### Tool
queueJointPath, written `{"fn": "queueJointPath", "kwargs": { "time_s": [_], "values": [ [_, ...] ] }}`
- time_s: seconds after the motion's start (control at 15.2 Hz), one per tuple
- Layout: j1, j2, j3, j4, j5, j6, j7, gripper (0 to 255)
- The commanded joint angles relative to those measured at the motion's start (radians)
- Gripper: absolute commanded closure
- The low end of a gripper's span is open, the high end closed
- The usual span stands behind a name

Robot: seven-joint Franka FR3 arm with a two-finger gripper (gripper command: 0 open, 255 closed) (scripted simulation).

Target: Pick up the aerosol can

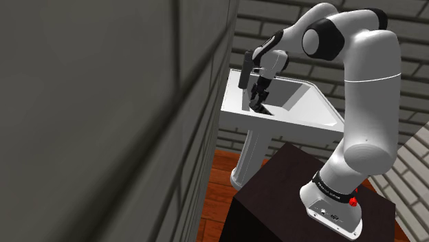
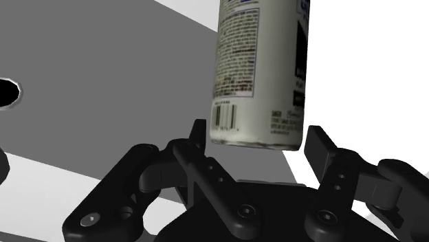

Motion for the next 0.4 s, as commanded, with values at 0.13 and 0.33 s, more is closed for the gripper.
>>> {"fn": "queueJointPath", "kwargs": {
  "time_s": [0.13, 0.33],
  "values": [
    [0.014, -0.035, -0.017, 0.007, -0.029, -0.031, 0.024, 255],
    [0.017, -0.044, -0.022, 0.010, -0.037, -0.041, 0.031, 255]
  ]
}}
